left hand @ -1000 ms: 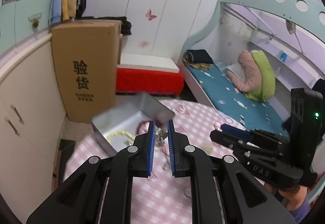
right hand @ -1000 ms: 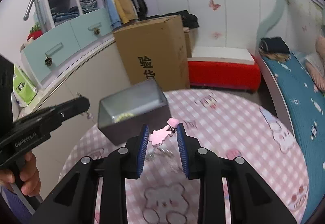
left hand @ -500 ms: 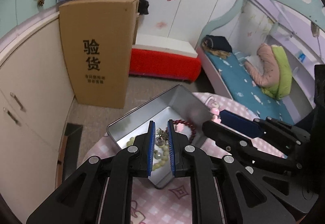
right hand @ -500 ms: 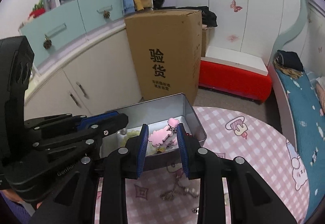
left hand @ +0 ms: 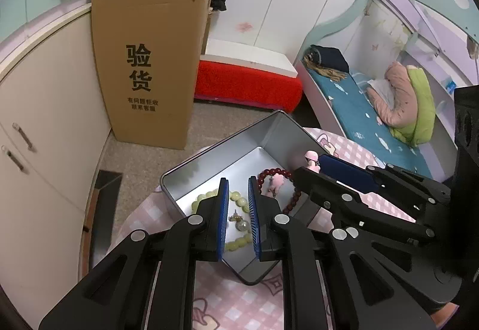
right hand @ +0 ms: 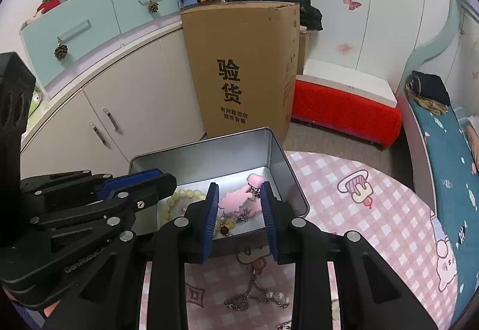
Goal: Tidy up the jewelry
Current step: 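Carry the earring and pink charm into the grey box and open both tools, then move both tools back over the remaining jewelry on the table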
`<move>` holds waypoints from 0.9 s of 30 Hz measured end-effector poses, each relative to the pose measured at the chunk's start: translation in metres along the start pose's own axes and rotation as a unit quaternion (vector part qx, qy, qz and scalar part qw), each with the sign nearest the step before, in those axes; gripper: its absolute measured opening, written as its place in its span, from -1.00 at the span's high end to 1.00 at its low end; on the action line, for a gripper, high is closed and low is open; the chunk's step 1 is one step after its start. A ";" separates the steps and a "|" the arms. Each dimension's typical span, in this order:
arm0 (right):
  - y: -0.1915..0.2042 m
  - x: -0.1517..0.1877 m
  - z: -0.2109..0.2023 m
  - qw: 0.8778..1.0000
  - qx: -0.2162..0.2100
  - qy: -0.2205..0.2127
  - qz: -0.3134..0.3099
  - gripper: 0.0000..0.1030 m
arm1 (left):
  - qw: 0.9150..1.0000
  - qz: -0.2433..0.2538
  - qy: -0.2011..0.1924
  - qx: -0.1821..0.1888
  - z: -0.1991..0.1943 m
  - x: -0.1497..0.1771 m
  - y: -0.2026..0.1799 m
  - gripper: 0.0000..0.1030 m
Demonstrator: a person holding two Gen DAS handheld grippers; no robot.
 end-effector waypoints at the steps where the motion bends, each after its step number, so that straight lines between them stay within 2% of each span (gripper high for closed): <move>1: 0.000 0.000 0.001 1.000 -0.001 0.001 0.001 0.45 | 1.000 0.001 -0.001 -0.002 0.000 0.000 0.000 0.71; 6: 0.000 0.003 0.005 1.000 -0.003 0.008 0.004 0.45 | 1.000 -0.004 0.002 -0.001 0.000 0.001 0.001 0.70; 7: 0.000 0.003 0.005 1.000 -0.003 0.010 0.005 0.44 | 1.000 -0.006 0.002 -0.004 0.000 0.001 0.002 0.67; 11: -0.002 0.003 0.007 1.000 -0.006 0.014 0.013 0.44 | 1.000 -0.016 0.000 -0.013 -0.002 0.002 0.007 0.37; 17: -0.004 0.005 0.000 1.000 -0.003 0.012 0.013 0.41 | 1.000 -0.016 -0.004 -0.014 -0.010 0.003 0.005 0.30; 27: -0.045 0.007 -0.059 0.999 0.005 -0.031 0.043 0.27 | 0.999 0.003 -0.053 0.008 -0.053 -0.005 -0.032 0.15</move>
Point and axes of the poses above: each gripper's, at about its wrist camera, not at the fingertips, and z roughly the way its jaws point, y to its left, x to its underside, the point moved 8 cm from there along z, roughly the way its jaws point, and after that the axes turned 10 degrees about z, right-handed, at the moved point
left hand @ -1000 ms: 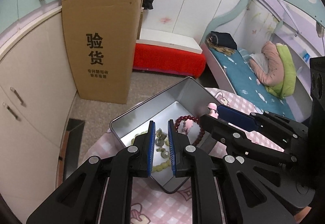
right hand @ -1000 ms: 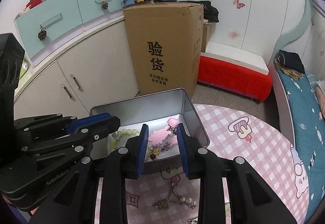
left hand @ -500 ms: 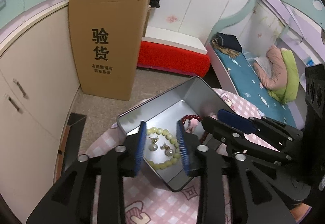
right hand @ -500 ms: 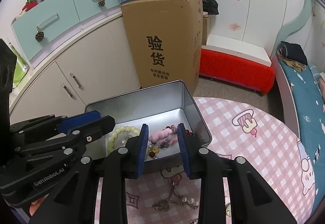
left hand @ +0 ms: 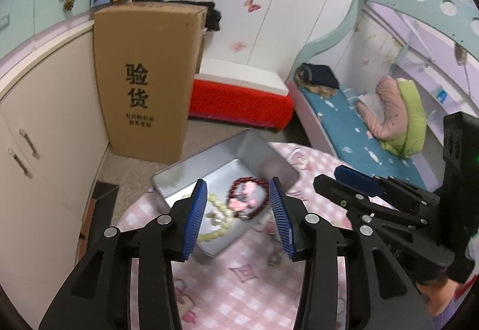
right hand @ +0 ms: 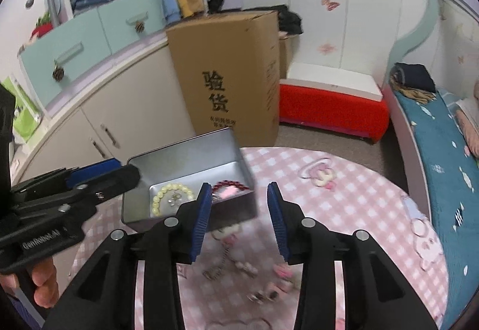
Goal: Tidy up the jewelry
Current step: 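Move both tools back over the remaining jewelry on the table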
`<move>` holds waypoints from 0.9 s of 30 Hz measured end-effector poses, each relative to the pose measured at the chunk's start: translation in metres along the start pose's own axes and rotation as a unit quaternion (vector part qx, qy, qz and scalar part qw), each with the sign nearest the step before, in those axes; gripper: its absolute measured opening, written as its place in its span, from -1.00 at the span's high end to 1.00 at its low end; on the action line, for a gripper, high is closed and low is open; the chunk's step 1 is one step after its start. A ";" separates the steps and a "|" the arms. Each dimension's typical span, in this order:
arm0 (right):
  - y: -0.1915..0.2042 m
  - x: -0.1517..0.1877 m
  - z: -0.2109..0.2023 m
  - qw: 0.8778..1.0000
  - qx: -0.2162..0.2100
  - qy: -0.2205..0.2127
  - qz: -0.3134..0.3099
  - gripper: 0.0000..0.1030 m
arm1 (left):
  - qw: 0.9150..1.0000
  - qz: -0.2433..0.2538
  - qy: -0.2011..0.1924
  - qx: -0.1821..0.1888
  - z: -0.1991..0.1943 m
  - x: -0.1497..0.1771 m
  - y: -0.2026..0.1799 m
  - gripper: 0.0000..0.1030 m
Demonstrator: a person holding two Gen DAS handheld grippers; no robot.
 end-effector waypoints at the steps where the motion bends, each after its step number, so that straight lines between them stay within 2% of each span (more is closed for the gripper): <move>1: -0.008 0.001 -0.007 1.000 0.002 -0.003 0.003 0.27 | 1.000 0.003 -0.004 0.002 -0.003 0.000 -0.005 0.15; 6: -0.045 0.016 -0.033 0.999 0.021 -0.013 0.021 0.23 | 0.999 0.040 -0.032 -0.012 -0.016 0.006 -0.040 0.04; 8: -0.065 0.028 -0.039 0.999 0.032 -0.010 0.035 0.10 | 0.997 0.056 -0.036 -0.024 -0.016 0.013 -0.052 0.04; 11: -0.086 0.046 -0.040 0.998 0.039 0.003 0.052 0.10 | 0.996 0.074 -0.040 -0.019 -0.013 0.024 -0.071 0.04; 16: -0.104 0.070 -0.034 0.996 0.036 0.022 0.073 0.10 | 0.993 0.114 0.001 -0.034 0.025 0.049 -0.090 -0.05; 21: -0.111 0.089 -0.024 0.995 0.033 0.040 0.081 0.10 | 0.994 0.098 0.050 -0.028 0.069 0.067 -0.088 -0.05; 27: -0.120 0.092 -0.017 0.995 0.031 0.041 0.091 0.10 | 0.992 0.089 0.078 -0.035 0.096 0.078 -0.081 -0.05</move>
Point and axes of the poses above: each gripper's, at about its wrist camera, not at the fingertips, and z roughly the way its jaws point, y to its left, x to its underside, the point moved 8 cm from there along z, roughly the way its jaws point, and after that the axes turned 10 degrees about z, right-handed, at the moved point
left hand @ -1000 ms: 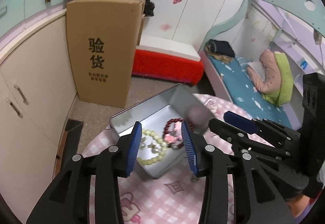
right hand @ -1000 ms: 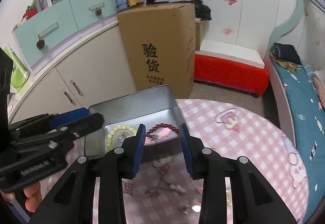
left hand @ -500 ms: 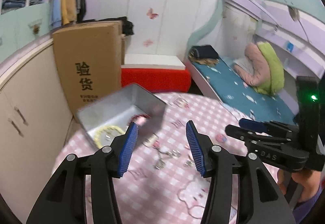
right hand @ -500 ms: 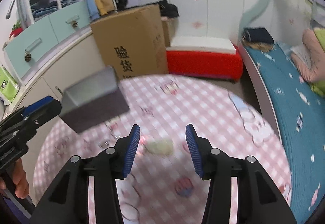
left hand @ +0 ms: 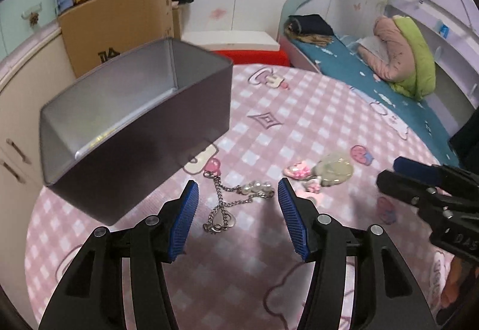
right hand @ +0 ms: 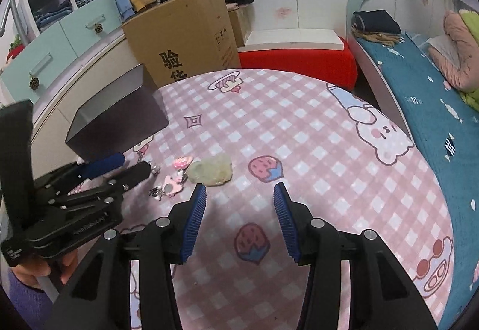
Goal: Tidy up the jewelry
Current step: 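Move both tools back over the remaining jewelry on the table, then grasp the pearl chain with the left tool while the right tool grasps the jade pendant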
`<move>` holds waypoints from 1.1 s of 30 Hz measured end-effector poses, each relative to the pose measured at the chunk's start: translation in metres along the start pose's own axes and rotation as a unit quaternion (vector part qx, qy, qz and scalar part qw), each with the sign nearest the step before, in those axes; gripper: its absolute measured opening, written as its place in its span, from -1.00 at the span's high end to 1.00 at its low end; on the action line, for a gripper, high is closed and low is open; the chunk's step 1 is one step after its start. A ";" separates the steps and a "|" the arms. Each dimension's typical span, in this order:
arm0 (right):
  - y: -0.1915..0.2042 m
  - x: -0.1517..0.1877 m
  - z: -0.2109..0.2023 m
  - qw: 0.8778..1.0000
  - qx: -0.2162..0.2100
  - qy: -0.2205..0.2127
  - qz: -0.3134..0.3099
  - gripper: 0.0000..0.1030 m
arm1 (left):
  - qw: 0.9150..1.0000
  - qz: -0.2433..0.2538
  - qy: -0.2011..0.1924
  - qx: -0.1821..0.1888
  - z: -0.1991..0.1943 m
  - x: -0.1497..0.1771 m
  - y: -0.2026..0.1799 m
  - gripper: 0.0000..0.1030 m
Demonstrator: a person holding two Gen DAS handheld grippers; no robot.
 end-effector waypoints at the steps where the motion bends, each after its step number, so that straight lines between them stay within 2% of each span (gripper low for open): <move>1: -0.001 -0.001 0.002 1.000 0.002 0.001 0.000 0.10 | 1.000 -0.003 0.005 0.001 0.003 0.001 0.001 -0.05; 7: 0.001 -0.003 0.016 1.000 0.010 0.007 -0.014 0.10 | 0.999 0.023 0.006 -0.024 0.009 0.002 -0.001 0.00; 10: 0.006 -0.002 0.021 0.999 0.019 0.009 -0.030 0.10 | 0.999 0.032 0.003 -0.021 0.008 0.001 -0.006 0.32; 16: 0.014 -0.002 0.028 0.998 0.026 0.013 -0.056 0.10 | 0.999 0.037 0.005 -0.017 0.006 0.003 -0.007 0.58; 18: 0.017 0.000 0.030 0.998 0.026 0.017 -0.063 0.10 | 0.999 0.031 0.005 -0.023 0.003 0.006 -0.003 0.80; 19: 0.019 0.001 0.032 0.997 0.028 0.020 -0.069 0.09 | 0.999 0.029 0.005 -0.026 0.002 0.007 -0.001 0.84; 25: 0.029 0.002 0.038 0.994 0.037 0.022 -0.104 0.01 | 1.000 -0.005 0.008 0.001 -0.005 0.016 0.010 0.85; 33: 0.041 -0.005 0.047 0.991 0.031 0.015 -0.130 0.06 | 1.000 -0.020 0.001 0.011 -0.018 0.020 0.020 0.85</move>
Point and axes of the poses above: each gripper's, at about its wrist camera, not at the fingertips, and z roughly the way its jaws point, y to its left, x to its underside, the point moved 8 cm from there along z, roughly the way its jaws point, and after that the axes turned 10 degrees about z, right-handed, at the moved point
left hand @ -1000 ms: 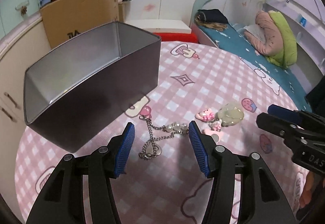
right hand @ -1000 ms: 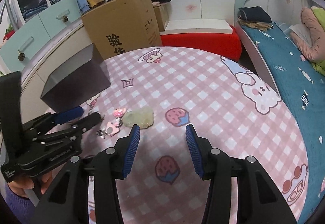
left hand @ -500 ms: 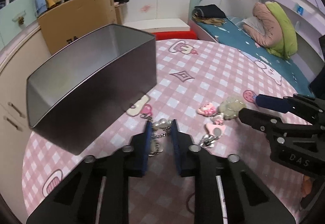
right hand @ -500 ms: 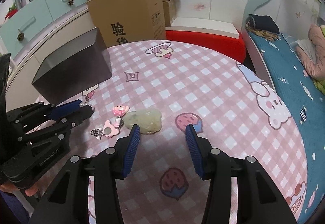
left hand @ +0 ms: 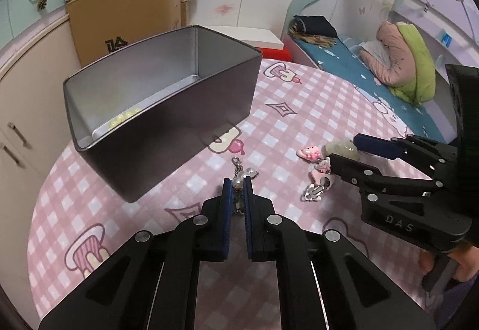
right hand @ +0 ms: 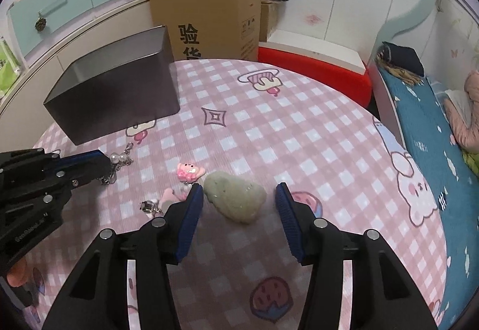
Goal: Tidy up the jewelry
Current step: 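Grasp the pearl chain with the left tool while the right tool grasps the jade pendant, then carry the chain and jade pendant into the grey box and open both tools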
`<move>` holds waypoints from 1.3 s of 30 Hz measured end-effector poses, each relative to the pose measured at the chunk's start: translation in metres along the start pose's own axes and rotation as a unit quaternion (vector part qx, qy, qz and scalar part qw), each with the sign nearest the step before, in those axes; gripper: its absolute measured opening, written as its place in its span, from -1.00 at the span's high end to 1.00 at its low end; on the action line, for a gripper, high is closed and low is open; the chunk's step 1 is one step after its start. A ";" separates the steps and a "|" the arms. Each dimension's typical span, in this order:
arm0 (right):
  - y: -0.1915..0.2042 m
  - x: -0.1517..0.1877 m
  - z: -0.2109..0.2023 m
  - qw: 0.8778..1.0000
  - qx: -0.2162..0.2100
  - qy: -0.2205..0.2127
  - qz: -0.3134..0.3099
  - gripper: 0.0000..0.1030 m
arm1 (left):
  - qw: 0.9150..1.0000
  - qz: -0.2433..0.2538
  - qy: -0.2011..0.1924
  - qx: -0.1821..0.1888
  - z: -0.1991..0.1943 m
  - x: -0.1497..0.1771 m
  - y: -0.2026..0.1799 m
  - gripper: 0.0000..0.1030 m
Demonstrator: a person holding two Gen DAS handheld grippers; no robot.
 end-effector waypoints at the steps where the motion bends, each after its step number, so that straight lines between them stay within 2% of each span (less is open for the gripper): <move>1: 0.000 0.000 0.000 1.000 -0.003 0.000 0.002 0.11 | 1.000 0.000 -0.001 0.000 -0.001 0.000 -0.001 0.85; 2: 0.000 0.000 0.000 1.000 -0.003 -0.001 0.002 0.19 | 1.000 -0.001 -0.001 0.001 -0.002 0.000 -0.001 0.85; 8: 0.001 0.003 -0.005 1.000 0.002 -0.008 0.010 0.26 | 1.000 -0.004 -0.005 0.008 -0.007 -0.001 -0.001 0.85; 19: -0.003 0.011 -0.024 0.999 -0.007 -0.017 0.042 0.26 | 0.999 0.004 -0.028 0.023 -0.033 -0.008 -0.012 0.85; 29: 0.015 -0.017 -0.068 0.997 -0.026 -0.065 0.039 0.26 | 0.995 0.010 -0.089 0.037 -0.084 -0.044 -0.003 0.85; 33: 0.034 -0.039 -0.078 0.995 -0.045 -0.081 0.035 0.26 | 0.993 0.004 -0.118 0.027 -0.106 -0.067 0.015 0.85; 39: 0.068 -0.069 -0.081 0.993 -0.068 -0.098 0.020 0.26 | 0.989 -0.003 -0.146 -0.017 -0.127 -0.095 0.051 0.85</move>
Point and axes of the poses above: each gripper's, at about its wrist camera, not at the fingertips, and z roughly the way its jaws point, y to its left, x to its underside, the point moved 8 cm from there along z, roughly the way its jaws point, and after that the axes turned 10 degrees about z, right-handed, at the moved point
